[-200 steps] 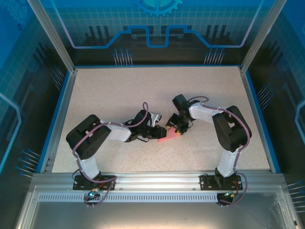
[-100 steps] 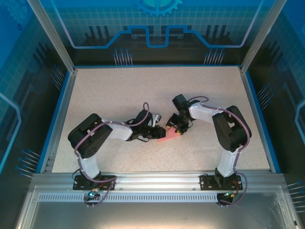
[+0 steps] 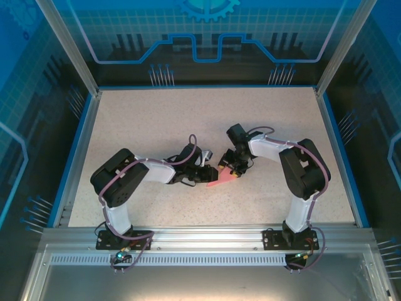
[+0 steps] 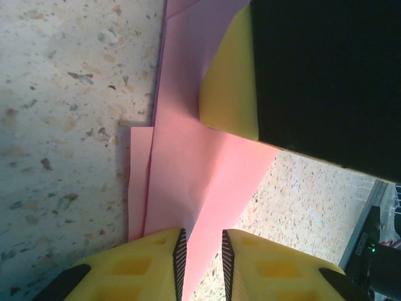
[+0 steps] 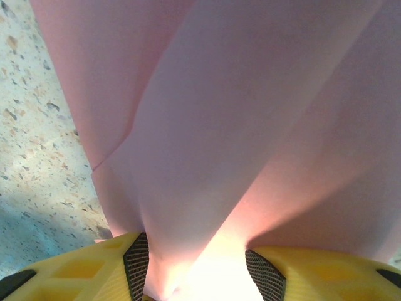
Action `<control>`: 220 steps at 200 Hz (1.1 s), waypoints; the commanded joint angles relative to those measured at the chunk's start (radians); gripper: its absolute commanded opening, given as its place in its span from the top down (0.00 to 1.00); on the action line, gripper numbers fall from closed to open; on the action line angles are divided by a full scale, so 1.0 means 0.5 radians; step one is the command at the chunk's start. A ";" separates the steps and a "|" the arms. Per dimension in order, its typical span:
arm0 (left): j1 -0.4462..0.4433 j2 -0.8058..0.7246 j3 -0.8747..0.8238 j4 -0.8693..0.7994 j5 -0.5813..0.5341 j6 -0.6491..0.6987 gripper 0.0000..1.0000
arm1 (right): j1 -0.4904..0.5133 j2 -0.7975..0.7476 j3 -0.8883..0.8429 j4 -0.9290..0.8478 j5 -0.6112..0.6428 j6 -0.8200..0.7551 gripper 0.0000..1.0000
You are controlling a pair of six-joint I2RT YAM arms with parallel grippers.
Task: Fold a paper plane with a square sheet of paper (pick it up from the middle)
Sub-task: Fourth fold the wing at the center of the table.
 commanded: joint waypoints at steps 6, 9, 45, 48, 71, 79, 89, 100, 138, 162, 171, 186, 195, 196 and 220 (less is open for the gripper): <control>-0.008 0.057 0.029 -0.236 -0.087 0.047 0.77 | 0.042 0.358 -0.218 -0.067 0.233 -0.054 0.46; -0.008 0.057 0.031 -0.246 -0.091 0.050 0.78 | 0.042 0.343 -0.213 -0.065 0.227 -0.064 0.47; -0.010 0.109 0.040 -0.387 -0.131 0.078 0.88 | 0.042 0.056 -0.142 -0.038 0.177 -0.180 0.47; -0.008 0.114 0.037 -0.392 -0.132 0.081 0.88 | 0.043 0.037 -0.135 -0.031 0.172 -0.193 0.46; -0.012 0.128 0.024 -0.423 -0.139 0.082 0.91 | 0.039 -0.132 -0.103 0.010 0.120 -0.260 0.46; -0.013 0.130 0.022 -0.435 -0.147 0.082 0.92 | 0.037 -0.209 -0.107 0.045 0.093 -0.298 0.46; -0.011 0.131 0.023 -0.453 -0.159 0.082 0.93 | 0.038 -0.301 -0.118 0.076 0.090 -0.333 0.47; -0.013 0.134 0.025 -0.460 -0.165 0.086 0.93 | 0.034 -0.405 -0.136 0.095 0.112 -0.382 0.46; -0.015 0.140 0.030 -0.470 -0.171 0.077 0.95 | 0.029 -0.616 -0.250 0.226 0.095 -0.577 0.55; -0.016 0.137 0.031 -0.478 -0.181 0.072 0.96 | 0.035 -0.561 -0.311 0.385 -0.074 -0.619 0.72; -0.017 0.134 0.031 -0.482 -0.187 0.069 0.96 | 0.044 -0.530 -0.327 0.454 -0.128 -0.636 0.77; -0.014 0.134 0.028 -0.481 -0.193 0.060 0.96 | 0.063 -0.463 -0.323 0.515 -0.202 -0.675 0.82; -0.018 0.134 0.028 -0.481 -0.196 0.057 0.96 | 0.072 -0.421 -0.320 0.542 -0.243 -0.703 0.84; -0.017 0.134 0.029 -0.480 -0.196 0.056 0.97 | 0.072 -0.416 -0.319 0.543 -0.245 -0.703 0.85; -0.018 0.134 0.027 -0.485 -0.204 0.046 0.97 | 0.072 -0.336 -0.330 0.583 -0.265 -0.725 0.87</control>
